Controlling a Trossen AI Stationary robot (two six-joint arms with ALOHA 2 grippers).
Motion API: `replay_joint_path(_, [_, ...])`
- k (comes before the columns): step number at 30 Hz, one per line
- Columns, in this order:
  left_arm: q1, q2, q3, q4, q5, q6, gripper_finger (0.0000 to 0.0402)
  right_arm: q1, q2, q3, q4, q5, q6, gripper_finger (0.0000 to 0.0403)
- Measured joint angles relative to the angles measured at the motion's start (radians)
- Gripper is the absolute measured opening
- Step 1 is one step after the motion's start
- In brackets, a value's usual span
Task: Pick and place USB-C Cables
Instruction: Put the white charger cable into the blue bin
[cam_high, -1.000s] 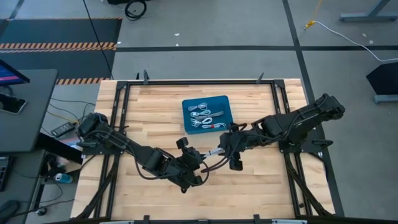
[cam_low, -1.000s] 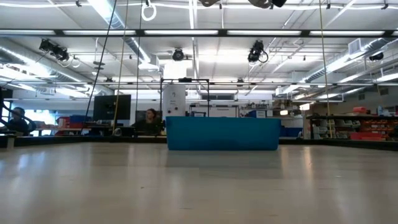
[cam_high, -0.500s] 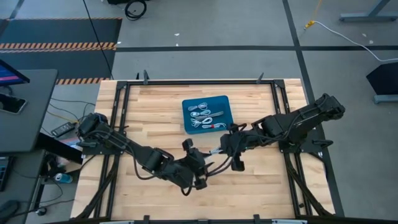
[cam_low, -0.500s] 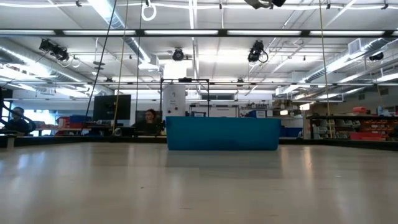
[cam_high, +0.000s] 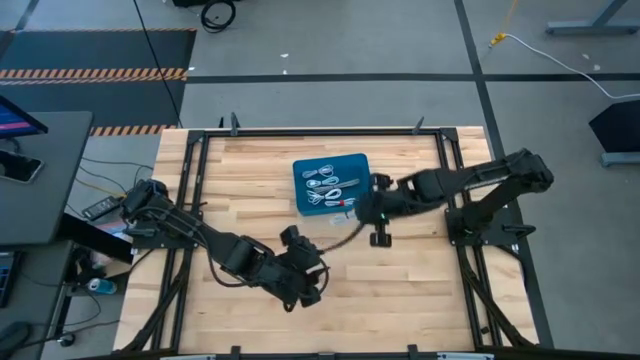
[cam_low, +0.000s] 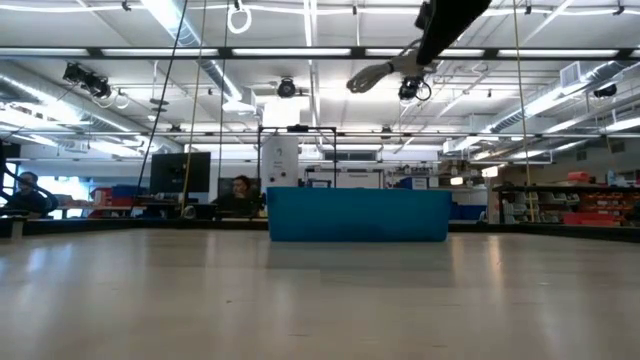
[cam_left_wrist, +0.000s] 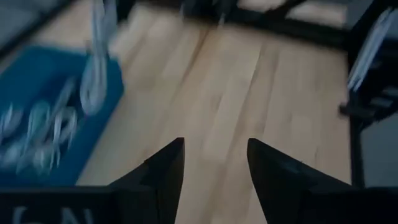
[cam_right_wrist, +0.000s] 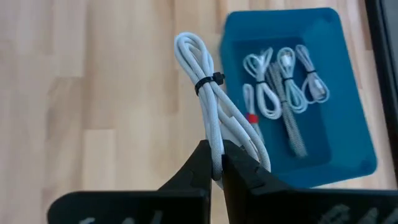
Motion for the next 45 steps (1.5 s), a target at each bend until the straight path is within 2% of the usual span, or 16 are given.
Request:
replay_joint_path(4, [-0.002, 0.000, 0.000, -0.134, 0.067, -0.161, 0.0176, -0.130, 0.000, 0.000, 0.037, -0.080, -0.082, 0.0018])
replay_joint_path(8, [-0.003, 0.000, 0.000, -0.199, 0.108, -0.264, 0.0176, -0.279, 0.000, 0.000, 0.082, -0.169, -0.155, 0.0018])
replay_joint_path(14, [-0.004, 0.000, 0.000, -0.201, 0.107, -0.282, 0.0176, -0.487, 0.000, -0.021, 0.154, -0.322, -0.216, 0.0018])
replay_joint_path(20, [0.002, 0.000, -0.001, -0.201, 0.104, -0.282, 0.0176, -0.623, 0.000, -0.166, 0.287, -0.466, -0.236, 0.0018])
replay_joint_path(31, [0.032, 0.000, -0.001, -0.201, 0.096, -0.285, 0.0176, -0.765, 0.001, -0.475, 0.566, -0.655, -0.221, 0.0018])
replay_joint_path(36, [0.056, 0.000, -0.001, -0.201, 0.096, -0.285, 0.0176, -0.796, 0.001, -0.518, 0.648, -0.702, -0.229, 0.0018])
replay_joint_path(45, [0.085, 0.000, -0.001, -0.199, 0.096, -0.286, 0.0176, -0.816, 0.033, -0.520, 0.741, -0.795, -0.226, 0.0018])
